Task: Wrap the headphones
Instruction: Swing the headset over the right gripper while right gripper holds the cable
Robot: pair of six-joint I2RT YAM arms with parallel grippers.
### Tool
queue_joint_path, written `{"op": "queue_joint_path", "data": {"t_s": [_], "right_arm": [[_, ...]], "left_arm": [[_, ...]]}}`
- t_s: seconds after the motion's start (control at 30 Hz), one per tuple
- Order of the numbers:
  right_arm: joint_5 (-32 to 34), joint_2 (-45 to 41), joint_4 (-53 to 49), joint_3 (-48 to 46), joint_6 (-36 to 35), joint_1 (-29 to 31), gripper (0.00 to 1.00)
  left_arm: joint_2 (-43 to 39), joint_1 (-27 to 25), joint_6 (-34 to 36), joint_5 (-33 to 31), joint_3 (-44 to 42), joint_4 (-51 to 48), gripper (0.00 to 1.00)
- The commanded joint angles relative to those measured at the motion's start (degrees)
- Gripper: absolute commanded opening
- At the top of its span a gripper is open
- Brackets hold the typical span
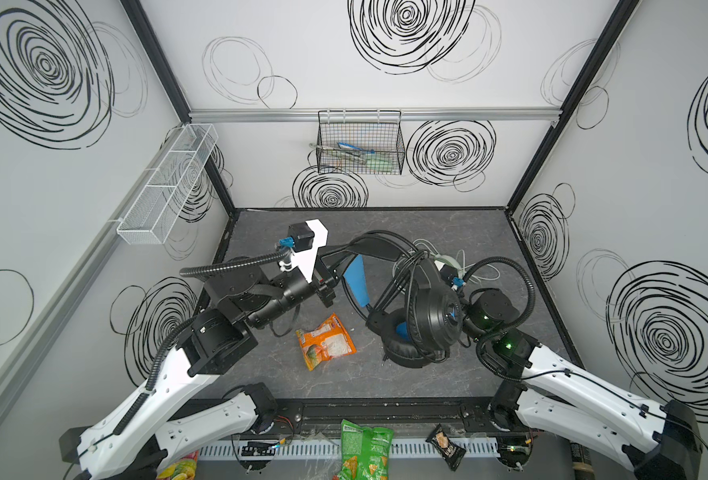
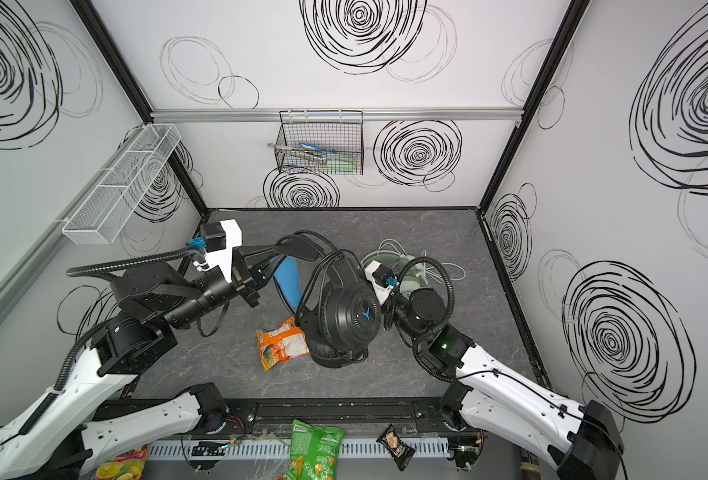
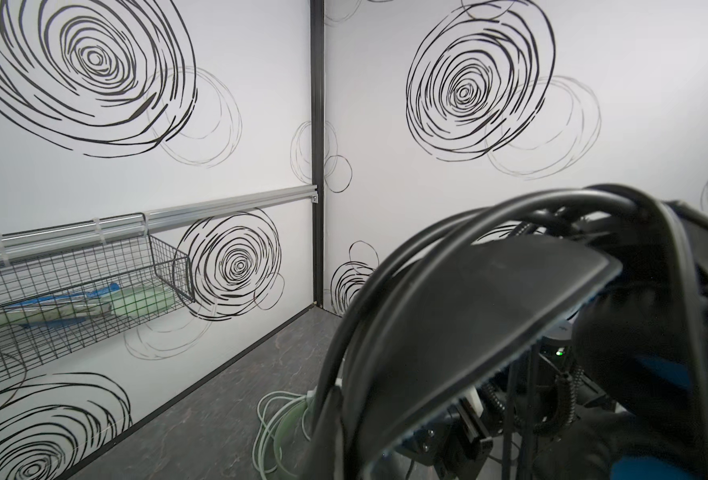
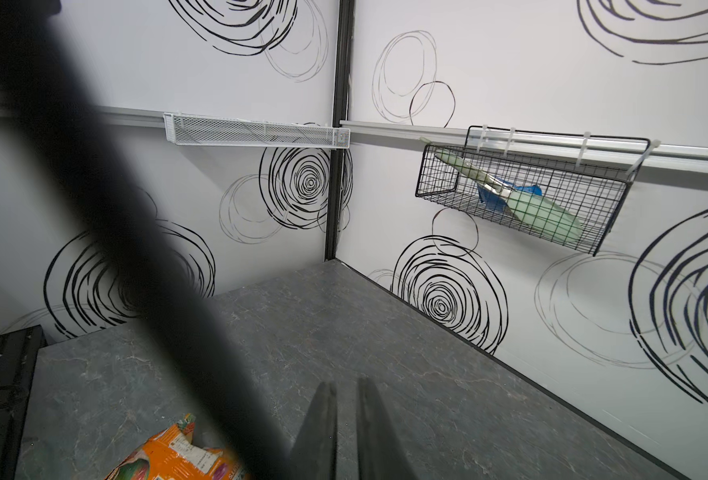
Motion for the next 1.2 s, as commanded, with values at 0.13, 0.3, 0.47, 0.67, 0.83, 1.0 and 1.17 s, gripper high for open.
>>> {"op": "queue_joint_path", "data": {"t_s": [0.13, 0.3, 0.47, 0.67, 0.83, 1.0, 1.17], "right_arm": [[-0.2, 2.1, 2.8, 1.0, 2.8, -0.3, 0.06], [-1.7, 3.4, 2.9, 1.1, 4.0, -0.2, 0.04], [-2.7, 3.4, 3.0, 0.5, 4.9, -0.1, 0.1], [-3.5, 4.2, 4.3, -0.2, 5.9, 0.5, 0.16], [-4.2, 5.2, 4.9, -0.3, 6.2, 1.3, 0.18], [-4.2, 6.1, 6.4, -0.9, 6.7, 1.8, 0.18], [-4.6, 7.4, 7.4, -1.5, 7.5, 2.6, 0.19]], "left_arm": [[-0.2, 1.1, -8.8, 5.1, 4.6, 12.5, 0.0], [0.5, 1.2, -10.2, 5.5, 4.8, 14.5, 0.0], [1.2, 1.4, -12.0, 3.8, 4.5, 17.7, 0.0], [2.6, 1.5, -15.0, -2.8, 3.5, 23.8, 0.0], [4.7, 1.3, -16.8, -2.1, 4.1, 27.6, 0.0], [5.1, 1.3, -17.2, -3.3, 4.0, 28.9, 0.0], [4.9, 1.3, -16.7, -5.6, 4.0, 29.6, 0.0]]}}
